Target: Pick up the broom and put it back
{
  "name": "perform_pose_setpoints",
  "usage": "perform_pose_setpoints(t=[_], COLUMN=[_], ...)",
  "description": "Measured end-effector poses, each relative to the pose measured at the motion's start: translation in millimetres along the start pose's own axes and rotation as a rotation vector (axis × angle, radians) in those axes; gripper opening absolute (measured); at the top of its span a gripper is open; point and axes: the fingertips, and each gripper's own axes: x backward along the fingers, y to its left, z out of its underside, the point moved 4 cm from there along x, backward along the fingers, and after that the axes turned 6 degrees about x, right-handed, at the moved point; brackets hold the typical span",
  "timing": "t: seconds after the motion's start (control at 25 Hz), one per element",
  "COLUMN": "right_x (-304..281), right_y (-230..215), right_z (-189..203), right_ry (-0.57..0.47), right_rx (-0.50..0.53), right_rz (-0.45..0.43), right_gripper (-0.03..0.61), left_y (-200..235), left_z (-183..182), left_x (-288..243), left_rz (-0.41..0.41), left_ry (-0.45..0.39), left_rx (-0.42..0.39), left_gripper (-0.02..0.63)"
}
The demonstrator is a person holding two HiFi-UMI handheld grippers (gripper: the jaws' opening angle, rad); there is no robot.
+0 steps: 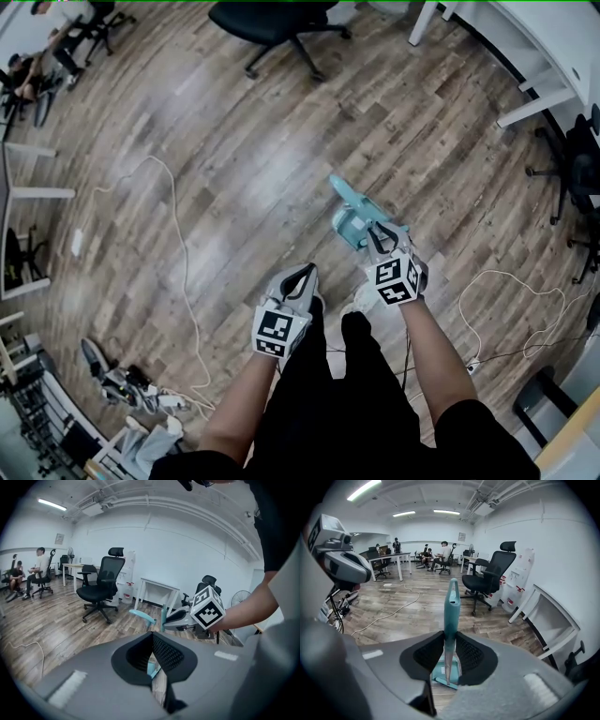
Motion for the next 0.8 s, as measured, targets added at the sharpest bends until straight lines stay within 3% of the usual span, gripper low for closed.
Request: perform_pose_setpoints(t=[0.52, 0.8], right_x=[-19, -20], right_y=[-7, -2], right_z=[-12, -9], right_ry=[0.004, 0.000], right_rx=[-0.002, 0.001], right_rz=[0.040, 0.026], right_gripper=[0.091, 0.132], left_y=[13, 18], left_z=[5, 4], left_x=[10, 8], left_rz=[-0.015, -0.021], left_ry=[0.047, 0.008], left_rx=[0.041, 0.031], left_gripper=[0.020, 0.019])
